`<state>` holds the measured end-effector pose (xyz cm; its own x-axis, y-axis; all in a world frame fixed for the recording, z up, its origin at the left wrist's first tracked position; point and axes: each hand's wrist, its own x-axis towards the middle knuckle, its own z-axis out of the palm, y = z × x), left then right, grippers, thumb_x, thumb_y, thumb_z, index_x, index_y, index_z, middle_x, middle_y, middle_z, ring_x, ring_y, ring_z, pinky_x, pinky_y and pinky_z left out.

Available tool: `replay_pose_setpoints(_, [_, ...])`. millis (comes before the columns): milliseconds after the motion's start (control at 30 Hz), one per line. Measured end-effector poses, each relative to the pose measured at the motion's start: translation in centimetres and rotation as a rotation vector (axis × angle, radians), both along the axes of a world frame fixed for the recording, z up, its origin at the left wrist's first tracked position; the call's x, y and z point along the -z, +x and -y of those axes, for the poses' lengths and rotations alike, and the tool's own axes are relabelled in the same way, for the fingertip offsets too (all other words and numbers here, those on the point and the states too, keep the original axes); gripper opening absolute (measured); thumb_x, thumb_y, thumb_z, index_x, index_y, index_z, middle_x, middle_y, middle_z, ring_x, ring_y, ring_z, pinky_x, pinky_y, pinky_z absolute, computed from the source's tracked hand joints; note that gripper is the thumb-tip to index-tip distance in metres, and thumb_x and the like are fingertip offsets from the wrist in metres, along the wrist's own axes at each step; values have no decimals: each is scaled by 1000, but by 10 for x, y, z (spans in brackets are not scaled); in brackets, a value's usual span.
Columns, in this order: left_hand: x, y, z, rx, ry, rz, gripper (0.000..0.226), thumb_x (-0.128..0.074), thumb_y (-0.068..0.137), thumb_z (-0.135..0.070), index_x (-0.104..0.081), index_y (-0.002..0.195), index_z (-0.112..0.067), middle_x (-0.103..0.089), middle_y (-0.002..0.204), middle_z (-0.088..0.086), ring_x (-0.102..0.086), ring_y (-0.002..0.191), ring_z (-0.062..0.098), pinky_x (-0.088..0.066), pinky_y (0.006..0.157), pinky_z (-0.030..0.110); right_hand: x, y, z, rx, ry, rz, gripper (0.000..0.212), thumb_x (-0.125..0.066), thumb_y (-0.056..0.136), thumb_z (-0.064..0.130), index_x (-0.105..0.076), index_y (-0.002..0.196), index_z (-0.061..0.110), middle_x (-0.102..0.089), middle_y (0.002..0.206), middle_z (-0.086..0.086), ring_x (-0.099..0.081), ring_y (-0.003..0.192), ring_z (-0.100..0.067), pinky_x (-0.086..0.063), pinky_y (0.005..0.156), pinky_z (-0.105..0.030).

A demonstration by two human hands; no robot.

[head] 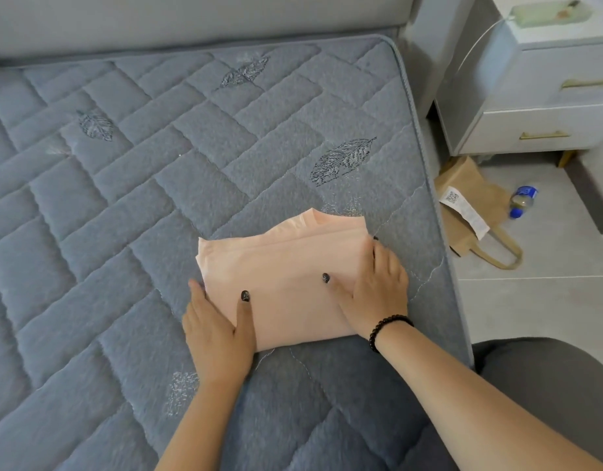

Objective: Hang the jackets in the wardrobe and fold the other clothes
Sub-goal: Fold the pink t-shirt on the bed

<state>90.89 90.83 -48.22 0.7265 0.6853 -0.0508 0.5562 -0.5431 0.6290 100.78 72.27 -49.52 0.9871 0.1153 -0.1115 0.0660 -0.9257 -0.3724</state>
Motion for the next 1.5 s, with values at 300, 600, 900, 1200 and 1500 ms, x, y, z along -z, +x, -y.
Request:
replay_pose_setpoints(300, [-15,11,-43,-157,-750,-110,47,-86,63,-45,-67,94,-16,-76,84,4,-72,76,23,-53,58,31,-29,39,22,232,642,-647,37,-77,73,31,-55,98,17,-61,97,2,-60,86,-16,-49,70,-30])
replay_pose_setpoints(600, [-27,5,24,57,-658,60,19,-70,84,-40,-59,100,-41,-70,87,-21,-66,82,-3,-47,65,22,-49,0,66,288,1123,-704,4,-64,89,16,-67,89,17,-74,77,5,-69,69,-9,-52,58,-21])
replay_pose_setpoints(900, [-78,14,114,303,-788,164,57,-75,67,-50,-56,116,-29,-70,105,-11,-69,92,9,-53,70,30,-126,-52,187,346,1204,-521,27,-55,92,8,-61,115,20,-72,106,-6,-67,100,-27,-54,86,-45])
replay_pose_setpoints(1200, [-115,23,254,675,-796,120,35,-68,86,-44,-53,115,-32,-68,107,-8,-68,93,10,-53,72,30,-149,-134,316,559,1232,-200,26,-53,93,9,-59,117,17,-73,104,-3,-70,95,-22,-56,74,-35])
replay_pose_setpoints(1500, [-133,33,402,944,-859,29,43,-68,78,-45,-56,116,-32,-72,105,-8,-70,95,12,-56,78,35,-144,-182,444,814,1229,91,28,-57,93,9,-62,114,28,-73,103,9,-69,93,-11,-54,74,-30])
